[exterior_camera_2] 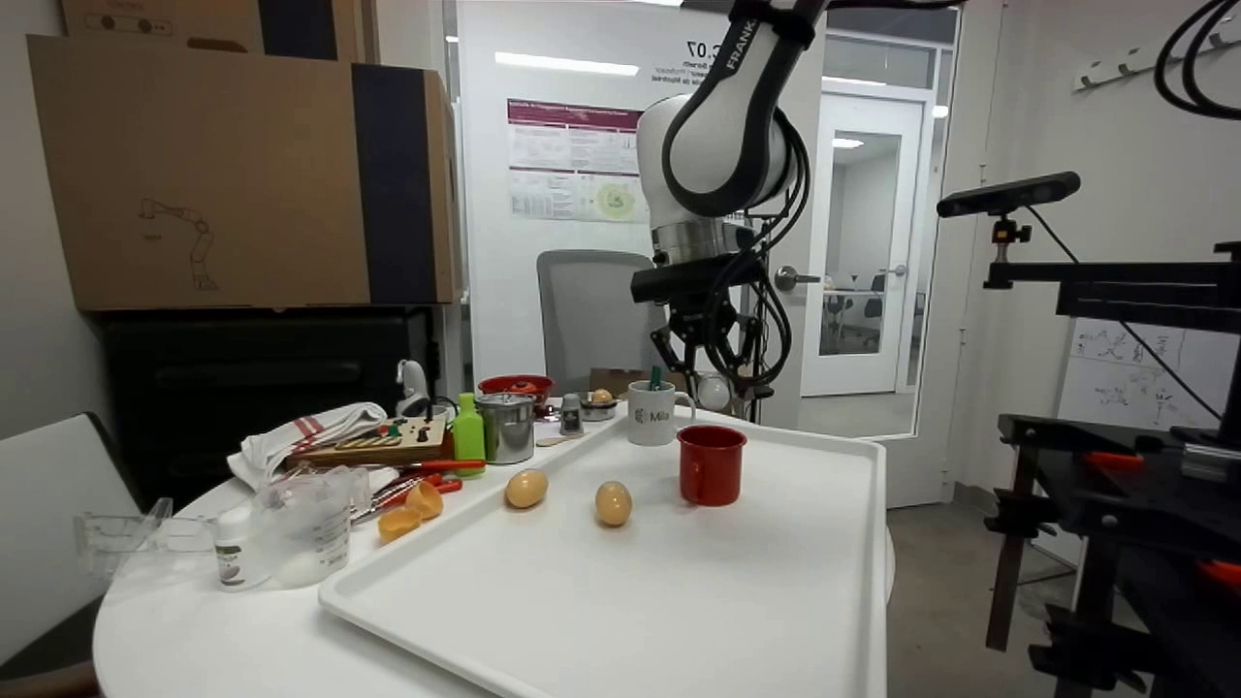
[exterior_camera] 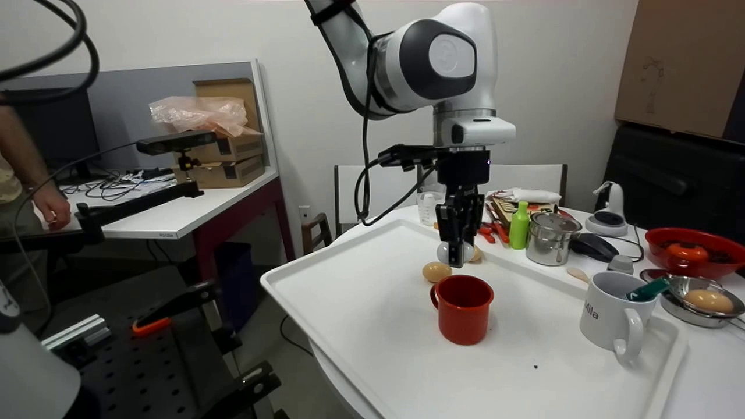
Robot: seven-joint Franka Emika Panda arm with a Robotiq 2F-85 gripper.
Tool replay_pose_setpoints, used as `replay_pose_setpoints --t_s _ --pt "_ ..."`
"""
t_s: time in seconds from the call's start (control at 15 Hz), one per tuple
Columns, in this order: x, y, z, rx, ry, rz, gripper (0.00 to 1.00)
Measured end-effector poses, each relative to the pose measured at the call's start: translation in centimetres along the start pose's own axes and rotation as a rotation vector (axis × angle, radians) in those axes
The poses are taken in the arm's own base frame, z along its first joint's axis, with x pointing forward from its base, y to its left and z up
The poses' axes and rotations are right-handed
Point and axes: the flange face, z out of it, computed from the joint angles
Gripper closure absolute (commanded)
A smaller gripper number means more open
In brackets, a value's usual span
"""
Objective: Put the egg inside the red cup.
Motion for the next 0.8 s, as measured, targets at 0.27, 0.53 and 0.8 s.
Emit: replay_pose_setpoints --t_s 0.27,0.53,0.8 --pt "0.34 0.73 -0.19 -0.019 0.038 0.007 0.81" --pt "-0.18 0.40 -0.19 -0.022 0.046 -0.025 0.81" --pt "-0.26 0.22 0.22 -0.031 0.053 -0.048 0.81"
